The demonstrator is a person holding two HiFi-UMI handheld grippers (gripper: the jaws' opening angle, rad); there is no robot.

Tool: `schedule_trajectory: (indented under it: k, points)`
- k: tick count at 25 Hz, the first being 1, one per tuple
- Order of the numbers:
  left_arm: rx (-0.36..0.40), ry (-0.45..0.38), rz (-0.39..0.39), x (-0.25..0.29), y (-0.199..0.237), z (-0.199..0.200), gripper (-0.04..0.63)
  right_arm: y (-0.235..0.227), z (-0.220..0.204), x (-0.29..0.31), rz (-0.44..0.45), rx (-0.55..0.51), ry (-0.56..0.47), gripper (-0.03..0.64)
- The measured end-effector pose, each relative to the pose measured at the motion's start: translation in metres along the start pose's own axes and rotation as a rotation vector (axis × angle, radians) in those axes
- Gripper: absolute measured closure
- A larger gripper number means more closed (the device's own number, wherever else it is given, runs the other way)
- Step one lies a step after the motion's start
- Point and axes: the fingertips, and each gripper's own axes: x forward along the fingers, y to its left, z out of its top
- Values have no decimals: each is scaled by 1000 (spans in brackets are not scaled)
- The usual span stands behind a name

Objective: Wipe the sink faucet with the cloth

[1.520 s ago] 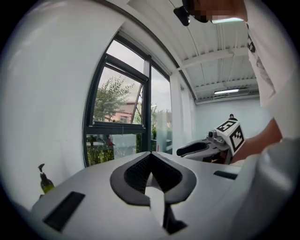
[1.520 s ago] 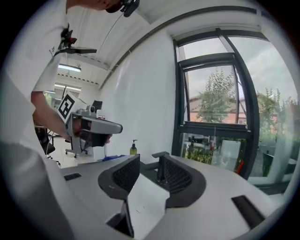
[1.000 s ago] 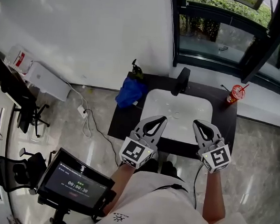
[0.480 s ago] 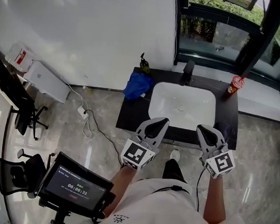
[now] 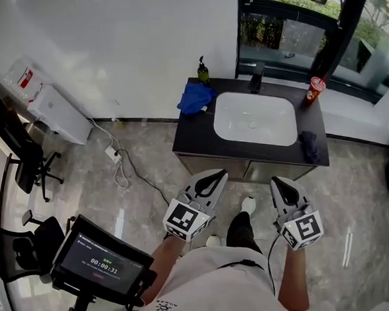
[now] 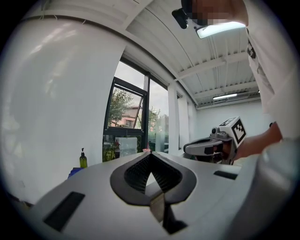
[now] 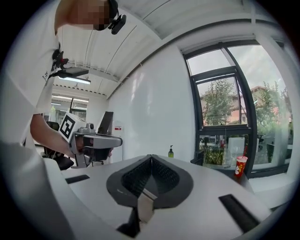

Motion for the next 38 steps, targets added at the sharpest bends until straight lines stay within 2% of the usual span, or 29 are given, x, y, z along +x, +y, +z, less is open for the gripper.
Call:
schedule_trajectory:
  k: [4, 11, 21, 38]
  points:
    - [-1, -15, -13, -22, -15, 5, 595, 20, 5, -26, -18, -11, 4, 614]
    - [26, -29, -25, -23, -31, 22, 595, 18, 32, -48, -31, -58, -27, 614]
    - [63, -67, -12, -1, -86, 30, 595, -8, 11, -104, -18, -84, -21, 614]
    - [64, -38, -22, 11, -98, 42, 595, -12, 19, -109, -9, -58, -11, 614]
